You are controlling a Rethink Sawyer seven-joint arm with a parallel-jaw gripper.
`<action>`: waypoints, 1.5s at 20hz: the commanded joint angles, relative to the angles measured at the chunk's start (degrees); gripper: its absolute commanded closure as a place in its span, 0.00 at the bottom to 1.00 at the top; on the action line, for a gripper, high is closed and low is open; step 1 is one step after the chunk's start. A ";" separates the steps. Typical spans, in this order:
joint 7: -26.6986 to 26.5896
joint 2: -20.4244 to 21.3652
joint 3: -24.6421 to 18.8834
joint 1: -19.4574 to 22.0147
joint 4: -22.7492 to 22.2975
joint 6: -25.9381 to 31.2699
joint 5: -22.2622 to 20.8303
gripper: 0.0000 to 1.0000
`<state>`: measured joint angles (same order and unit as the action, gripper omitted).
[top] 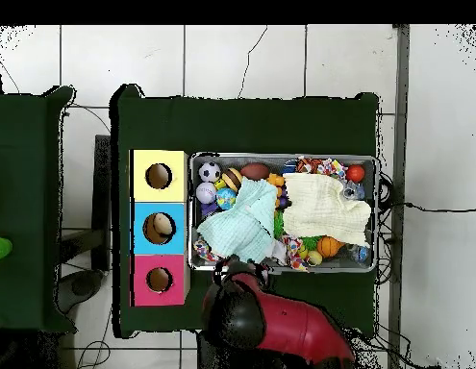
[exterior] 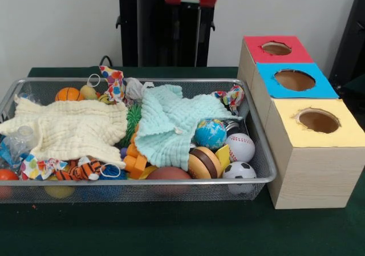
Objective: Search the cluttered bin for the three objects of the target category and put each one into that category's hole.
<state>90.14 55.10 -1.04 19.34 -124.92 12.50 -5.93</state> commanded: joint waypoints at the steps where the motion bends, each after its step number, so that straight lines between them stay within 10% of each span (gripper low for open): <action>1: -5.72 -6.73 -11.82 7.63 6.90 0.19 -6.94 0.00; 11: -7.70 -10.42 -19.89 11.71 14.23 4.58 -12.87 0.00; 20: 1.13 -18.66 -9.25 12.09 25.13 5.98 -12.56 0.00; 30: -2.06 -19.45 -16.31 17.49 26.53 8.62 -10.99 0.00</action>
<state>90.14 37.32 -12.87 34.58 -103.29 12.76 -16.05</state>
